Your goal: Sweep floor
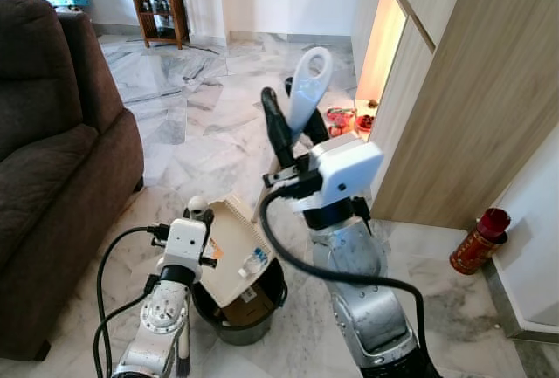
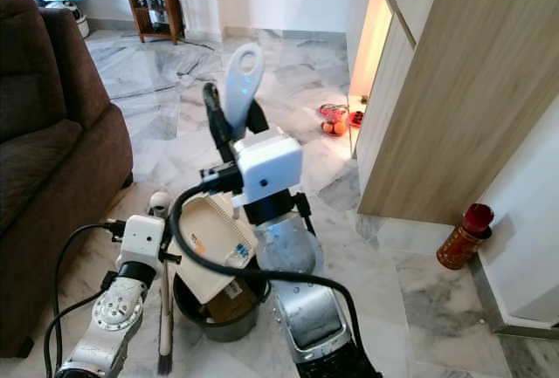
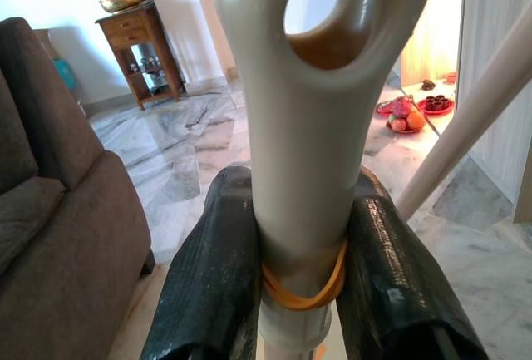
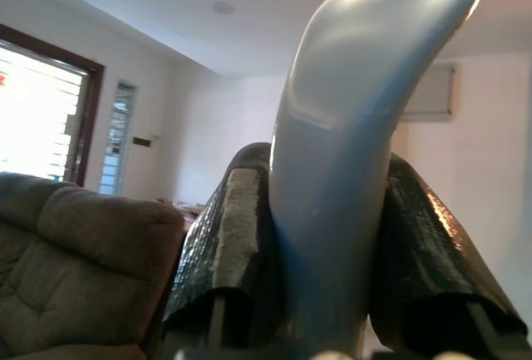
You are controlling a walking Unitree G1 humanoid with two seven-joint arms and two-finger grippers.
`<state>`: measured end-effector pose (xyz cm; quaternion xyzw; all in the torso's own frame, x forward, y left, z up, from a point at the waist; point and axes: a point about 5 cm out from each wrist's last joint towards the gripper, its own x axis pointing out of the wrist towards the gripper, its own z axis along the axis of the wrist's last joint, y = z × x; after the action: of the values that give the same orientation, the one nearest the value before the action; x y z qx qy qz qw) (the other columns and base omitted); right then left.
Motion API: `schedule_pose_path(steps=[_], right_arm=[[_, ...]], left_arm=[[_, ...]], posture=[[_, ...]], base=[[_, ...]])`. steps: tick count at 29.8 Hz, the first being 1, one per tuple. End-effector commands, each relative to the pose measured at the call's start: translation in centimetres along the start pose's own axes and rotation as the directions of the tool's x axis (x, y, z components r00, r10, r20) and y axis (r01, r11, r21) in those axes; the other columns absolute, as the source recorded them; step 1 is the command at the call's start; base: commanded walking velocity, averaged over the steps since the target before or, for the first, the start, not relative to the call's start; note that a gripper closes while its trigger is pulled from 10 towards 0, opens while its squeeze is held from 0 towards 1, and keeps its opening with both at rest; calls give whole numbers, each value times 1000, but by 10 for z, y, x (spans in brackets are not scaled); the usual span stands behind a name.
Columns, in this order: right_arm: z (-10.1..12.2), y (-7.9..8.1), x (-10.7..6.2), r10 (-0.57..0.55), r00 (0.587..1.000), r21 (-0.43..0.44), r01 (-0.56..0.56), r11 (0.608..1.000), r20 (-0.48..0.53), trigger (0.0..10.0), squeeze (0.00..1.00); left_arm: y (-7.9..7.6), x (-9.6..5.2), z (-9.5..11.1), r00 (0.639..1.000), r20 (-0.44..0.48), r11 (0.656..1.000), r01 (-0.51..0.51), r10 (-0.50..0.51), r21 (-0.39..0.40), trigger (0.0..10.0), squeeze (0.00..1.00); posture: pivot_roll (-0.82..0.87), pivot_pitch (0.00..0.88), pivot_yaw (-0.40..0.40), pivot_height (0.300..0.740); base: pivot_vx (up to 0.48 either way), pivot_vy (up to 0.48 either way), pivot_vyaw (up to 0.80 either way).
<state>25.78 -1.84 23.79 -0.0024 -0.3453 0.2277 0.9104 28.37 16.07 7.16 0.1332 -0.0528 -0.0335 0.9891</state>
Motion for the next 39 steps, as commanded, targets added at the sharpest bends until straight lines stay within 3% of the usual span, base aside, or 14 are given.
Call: schedule_pose_path(steps=[1, 9, 22, 39], right_arm=[[16, 9, 1, 21, 994, -4, -21, 1000, 108, 10000, 0], [21, 19, -1, 94, 984, -69, -84, 994, 152, 10000, 0], [22, 23, -4, 164, 971, -165, -135, 977, 175, 10000, 0], [16, 22, -4, 165, 975, -204, -132, 970, 151, 10000, 0]], left_arm=[[1, 1, 8, 999, 45, 1000, 5, -6, 18, 10000, 0], [1, 1, 8, 999, 44, 1000, 5, -6, 21, 10000, 0], [-2, 2, 8, 999, 45, 1000, 12, -14, 29, 10000, 0], [-4, 3, 8, 999, 44, 999, 19, -20, 29, 10000, 0]], posture=[[111, 0, -8, 740], [112, 0, -10, 740], [105, 0, -17, 740], [104, 0, -18, 740]], base=[[0, 0, 0], [0, 0, 0], [0, 0, 0], [0, 0, 0]])
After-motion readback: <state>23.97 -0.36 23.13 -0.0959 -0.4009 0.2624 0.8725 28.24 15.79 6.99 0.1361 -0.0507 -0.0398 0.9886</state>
